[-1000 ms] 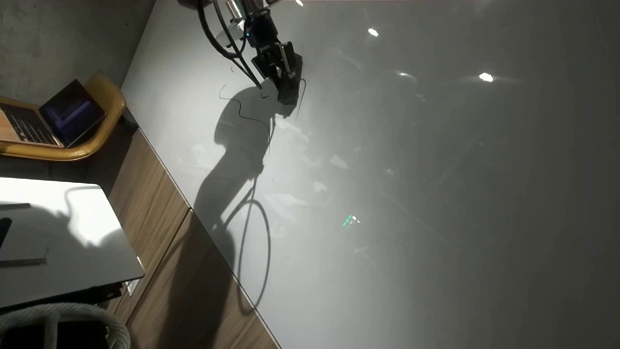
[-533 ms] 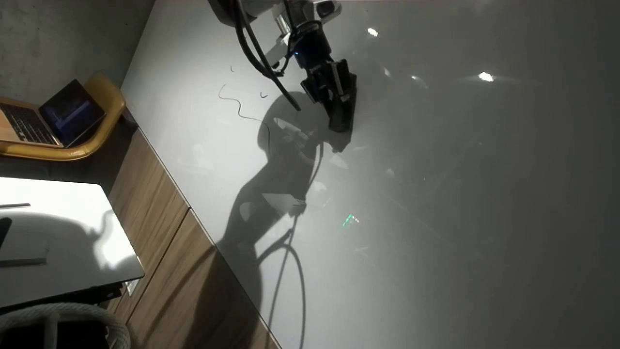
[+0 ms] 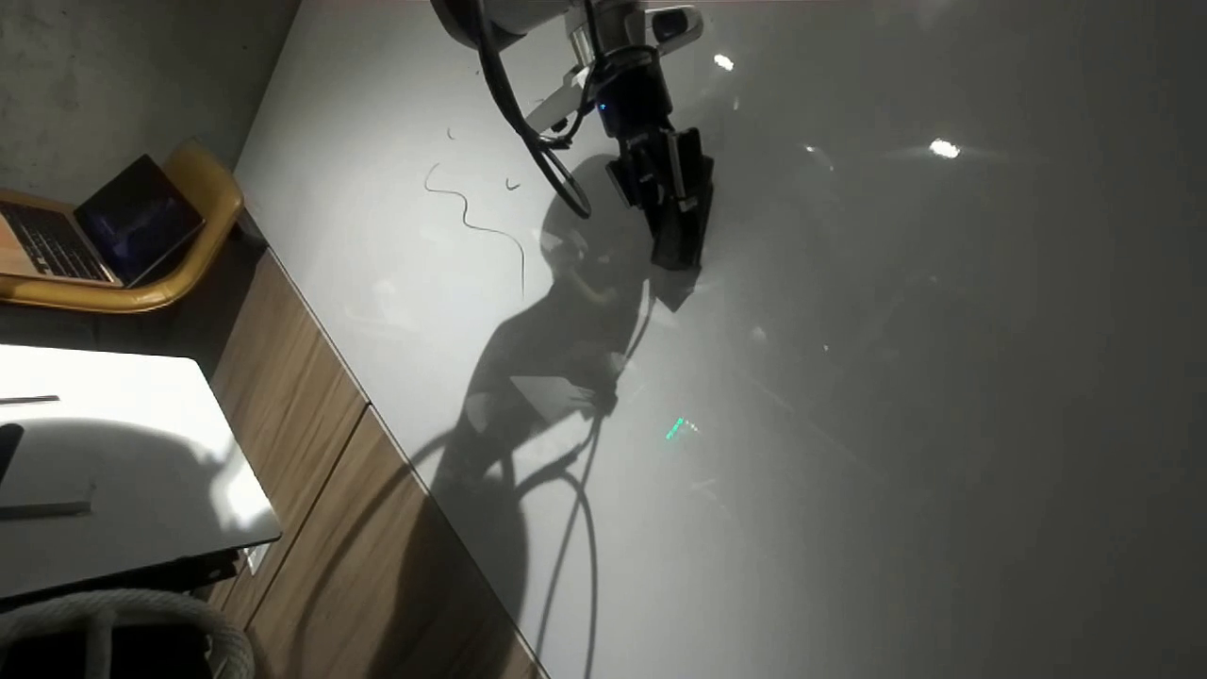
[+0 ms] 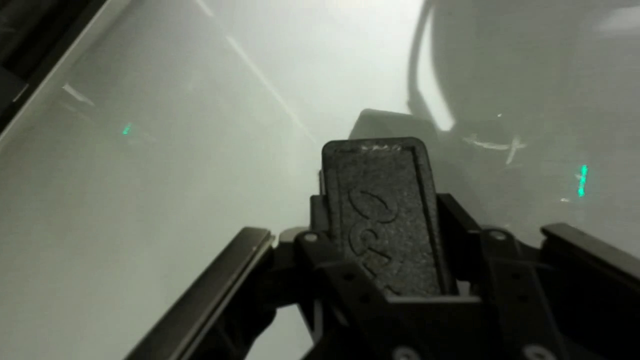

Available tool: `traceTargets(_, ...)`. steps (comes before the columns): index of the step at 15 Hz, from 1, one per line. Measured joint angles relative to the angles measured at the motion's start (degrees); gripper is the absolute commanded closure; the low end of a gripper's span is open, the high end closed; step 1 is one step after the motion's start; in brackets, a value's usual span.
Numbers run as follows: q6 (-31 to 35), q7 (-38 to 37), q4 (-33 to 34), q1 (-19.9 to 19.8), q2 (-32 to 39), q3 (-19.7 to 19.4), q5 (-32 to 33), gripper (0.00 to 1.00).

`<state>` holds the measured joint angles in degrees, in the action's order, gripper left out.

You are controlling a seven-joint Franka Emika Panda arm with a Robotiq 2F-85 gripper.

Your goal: Use the duster to erase the markings on the whiteboard

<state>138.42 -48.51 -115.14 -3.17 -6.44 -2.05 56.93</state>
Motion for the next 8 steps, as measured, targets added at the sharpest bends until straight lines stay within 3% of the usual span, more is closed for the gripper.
traceTargets(8, -5.65, -0.13, 1.13, 8.61, 0.29, 10.4, -2.87, 0.71)
